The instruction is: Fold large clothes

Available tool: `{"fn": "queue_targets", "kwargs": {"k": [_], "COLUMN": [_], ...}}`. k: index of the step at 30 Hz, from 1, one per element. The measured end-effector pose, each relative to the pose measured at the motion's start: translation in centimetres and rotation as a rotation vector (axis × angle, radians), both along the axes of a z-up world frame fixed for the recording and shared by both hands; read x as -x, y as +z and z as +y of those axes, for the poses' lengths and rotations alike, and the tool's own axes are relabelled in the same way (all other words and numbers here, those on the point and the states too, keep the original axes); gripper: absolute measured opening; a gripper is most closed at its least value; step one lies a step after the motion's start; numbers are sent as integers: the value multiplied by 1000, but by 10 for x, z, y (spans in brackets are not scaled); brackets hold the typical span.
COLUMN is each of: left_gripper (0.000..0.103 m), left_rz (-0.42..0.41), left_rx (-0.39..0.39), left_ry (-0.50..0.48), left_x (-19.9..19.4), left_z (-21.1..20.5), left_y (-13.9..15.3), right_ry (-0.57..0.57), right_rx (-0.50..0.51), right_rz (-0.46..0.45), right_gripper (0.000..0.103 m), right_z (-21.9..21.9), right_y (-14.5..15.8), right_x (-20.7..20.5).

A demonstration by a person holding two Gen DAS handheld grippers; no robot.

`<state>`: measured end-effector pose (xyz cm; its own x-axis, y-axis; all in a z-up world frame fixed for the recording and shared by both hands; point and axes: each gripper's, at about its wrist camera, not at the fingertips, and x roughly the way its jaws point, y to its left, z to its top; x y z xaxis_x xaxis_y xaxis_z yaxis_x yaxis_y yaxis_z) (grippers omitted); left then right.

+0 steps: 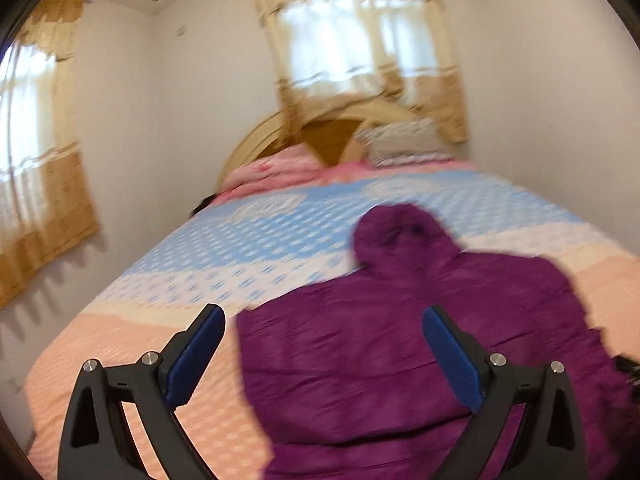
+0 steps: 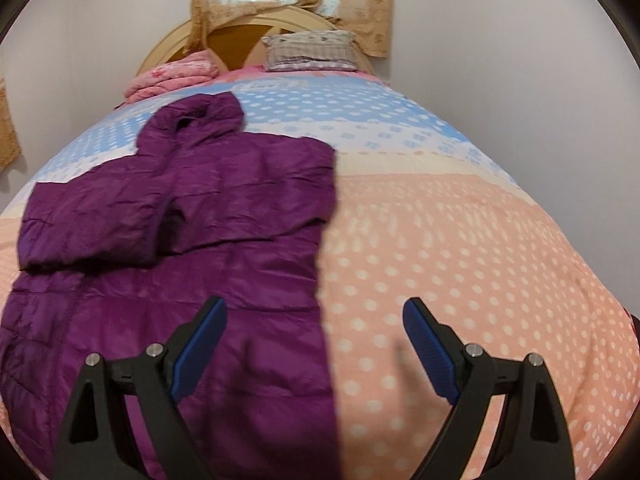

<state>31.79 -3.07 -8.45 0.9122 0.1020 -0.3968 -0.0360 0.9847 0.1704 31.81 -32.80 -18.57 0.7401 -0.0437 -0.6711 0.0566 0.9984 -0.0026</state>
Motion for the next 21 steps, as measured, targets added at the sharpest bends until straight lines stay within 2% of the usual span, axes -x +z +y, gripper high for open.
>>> {"fn": "queue_targets", "kwargs": {"k": [3, 6, 8, 13, 14, 16, 17, 18, 21], "left_gripper": [99, 99, 99, 99, 99, 99, 99, 99, 99], "left_rz": [74, 178, 244, 309, 317, 336, 339, 339, 338], "left_rx": [-42, -15, 39, 76, 85, 106, 113, 119, 114], "left_ry": [148, 274, 311, 367, 374, 381, 384, 382, 380], "left_x": [-9, -14, -16, -22, -23, -26, -28, -27, -27], "left_z": [31, 56, 69, 82, 86, 91, 92, 94, 95], "left_y": [-30, -66, -88, -119, -123, -128, -128, -127, -128], "right_ry": [68, 118, 135, 170, 176, 196, 216, 220, 208], "right_rx": [-35, -98, -148, -257, -279, -308, -317, -313, -297], "right_rz": [8, 16, 43, 125, 150, 195, 203, 189, 107], "right_gripper": [92, 92, 91, 89, 85, 56, 29, 14, 10], "right_z": [19, 34, 42, 61, 64, 73, 77, 80, 78], "right_y": [8, 18, 19, 2, -5, -18, -21, -21, -9], "right_x": [-11, -31, -53, -93, -99, -107, -106, -103, -87]}}
